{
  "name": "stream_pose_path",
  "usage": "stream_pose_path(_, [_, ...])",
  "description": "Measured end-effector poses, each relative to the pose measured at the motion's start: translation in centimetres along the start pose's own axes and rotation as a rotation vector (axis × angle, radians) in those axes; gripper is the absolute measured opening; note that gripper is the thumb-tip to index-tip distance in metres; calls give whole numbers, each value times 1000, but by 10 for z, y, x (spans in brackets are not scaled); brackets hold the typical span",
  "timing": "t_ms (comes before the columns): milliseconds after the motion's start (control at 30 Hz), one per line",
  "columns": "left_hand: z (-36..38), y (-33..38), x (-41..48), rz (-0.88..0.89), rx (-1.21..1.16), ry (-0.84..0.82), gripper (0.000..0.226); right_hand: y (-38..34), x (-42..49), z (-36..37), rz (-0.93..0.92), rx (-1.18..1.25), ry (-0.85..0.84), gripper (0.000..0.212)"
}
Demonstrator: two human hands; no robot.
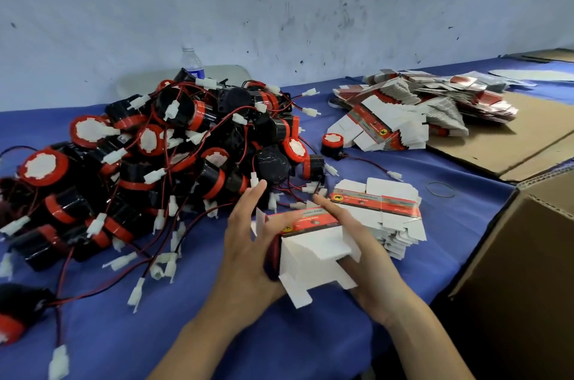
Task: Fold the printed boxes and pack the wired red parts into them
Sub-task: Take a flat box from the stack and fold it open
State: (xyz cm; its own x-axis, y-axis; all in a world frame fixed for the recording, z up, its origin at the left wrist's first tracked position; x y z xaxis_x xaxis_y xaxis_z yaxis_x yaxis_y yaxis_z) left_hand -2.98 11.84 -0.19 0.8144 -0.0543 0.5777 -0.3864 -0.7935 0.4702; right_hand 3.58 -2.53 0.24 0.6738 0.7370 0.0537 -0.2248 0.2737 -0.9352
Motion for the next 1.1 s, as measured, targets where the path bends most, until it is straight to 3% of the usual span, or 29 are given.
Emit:
stream_pose_path(100, [-1,-1,0,-94,-212,8,76,-8,-3,6,7,-23,-51,107])
stream_pose_path(133, [-2,-3,0,-127,-304,16,75,-10,-2,9,-15,-50,-58,103])
stream_pose_path(233, [-2,-5,-3,-212,-420,35,61,-12,1,8,-150,-236,5,51])
stream_pose_path(300, [0,-5,-5,-246,-451,51,53,-8,2,8,-266,-371,53,62])
stream_pose_path(367, [0,-8,-6,-276,-529,88,54,-5,-5,11,-316,-396,81,53])
stream_pose_path(467, [-1,-6,-4,-266,-649,117,80,1,-4,12,-379,-336,135,35])
stream_pose_path(533, [-1,-3,-2,-248,-660,117,95,7,-1,13,-357,-267,154,37])
stream_pose_path(700, [-7,3,-5,-242,-610,132,66,5,-2,21,-405,-297,187,35])
stream_pose_path(867, [-2,3,-4,-228,-729,118,68,5,-11,29,-550,-269,271,26])
stream_pose_path(967, [-6,7,0,-258,-777,128,39,8,-12,32,-567,-220,282,27])
stream_pose_path(1100, [-4,9,-2,-263,-893,78,77,12,-9,35,-535,-226,234,34])
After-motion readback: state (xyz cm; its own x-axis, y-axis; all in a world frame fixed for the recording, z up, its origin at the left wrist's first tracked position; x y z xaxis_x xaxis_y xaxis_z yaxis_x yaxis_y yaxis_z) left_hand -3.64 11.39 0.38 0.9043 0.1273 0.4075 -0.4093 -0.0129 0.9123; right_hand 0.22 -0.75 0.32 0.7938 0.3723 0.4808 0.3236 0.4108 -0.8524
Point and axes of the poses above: each hand's wrist, its own x-axis towards the middle knuckle, its own z-axis out of the palm, y = z × x, the point moved 4 cm from there along x, towards the middle knuckle, and after that the axes turned 8 degrees about -y, right-handed, at the moved point
